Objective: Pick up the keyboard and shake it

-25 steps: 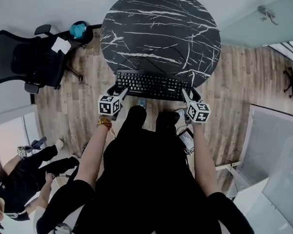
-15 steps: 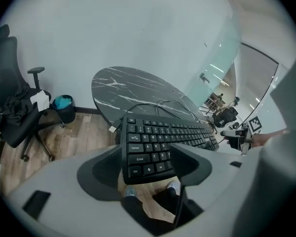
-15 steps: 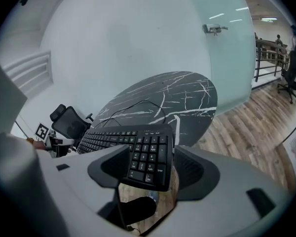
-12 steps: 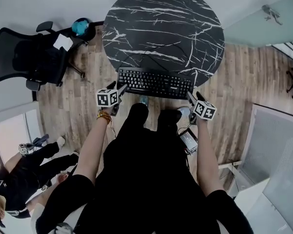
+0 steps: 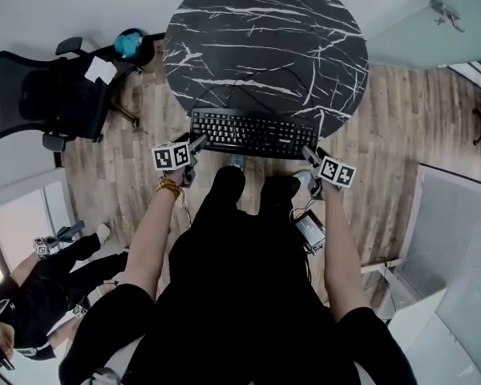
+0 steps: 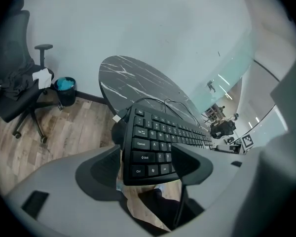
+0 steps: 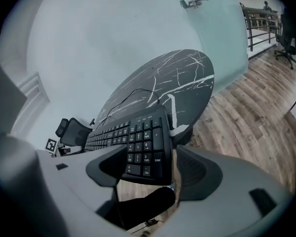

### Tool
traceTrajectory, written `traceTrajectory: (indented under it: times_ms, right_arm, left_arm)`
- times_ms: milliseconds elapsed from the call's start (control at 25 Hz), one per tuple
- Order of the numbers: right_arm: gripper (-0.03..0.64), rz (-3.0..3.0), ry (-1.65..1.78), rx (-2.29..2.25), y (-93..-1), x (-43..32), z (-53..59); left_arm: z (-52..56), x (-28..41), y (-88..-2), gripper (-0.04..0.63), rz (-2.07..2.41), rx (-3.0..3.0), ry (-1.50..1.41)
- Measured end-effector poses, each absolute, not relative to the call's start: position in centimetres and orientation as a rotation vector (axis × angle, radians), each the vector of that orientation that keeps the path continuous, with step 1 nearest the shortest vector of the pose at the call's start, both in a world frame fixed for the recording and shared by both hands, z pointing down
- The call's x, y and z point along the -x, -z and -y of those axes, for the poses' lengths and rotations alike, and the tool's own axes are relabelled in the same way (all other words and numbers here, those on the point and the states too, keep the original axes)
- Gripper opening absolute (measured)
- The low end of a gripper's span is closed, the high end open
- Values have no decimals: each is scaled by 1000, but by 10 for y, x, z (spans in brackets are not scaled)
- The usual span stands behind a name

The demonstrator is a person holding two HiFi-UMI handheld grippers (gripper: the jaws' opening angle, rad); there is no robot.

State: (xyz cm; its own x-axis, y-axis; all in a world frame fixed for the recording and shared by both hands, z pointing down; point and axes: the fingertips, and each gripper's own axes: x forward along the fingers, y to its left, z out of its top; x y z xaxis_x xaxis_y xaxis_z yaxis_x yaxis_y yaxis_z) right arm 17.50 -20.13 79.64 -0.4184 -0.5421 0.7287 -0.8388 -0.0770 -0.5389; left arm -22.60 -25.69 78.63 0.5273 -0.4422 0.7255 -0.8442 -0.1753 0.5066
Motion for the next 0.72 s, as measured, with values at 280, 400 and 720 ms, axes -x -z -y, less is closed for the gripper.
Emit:
traceTrajectory:
  times_ms: [280,400,720]
  right_arm:
    - [281,1923,-1625,-1482,-805,-174,201]
    - [281,1926,-1643,-1481,-807,-174,205]
    - [281,1911,-1674,-1454,-819,-164,210]
  left_arm:
    - [258,224,-788,308,1054,-1749,-433]
    - [259,225,-790,308,1048,-1741,-444]
    - [260,219,-805,308,1013,-1700,-471]
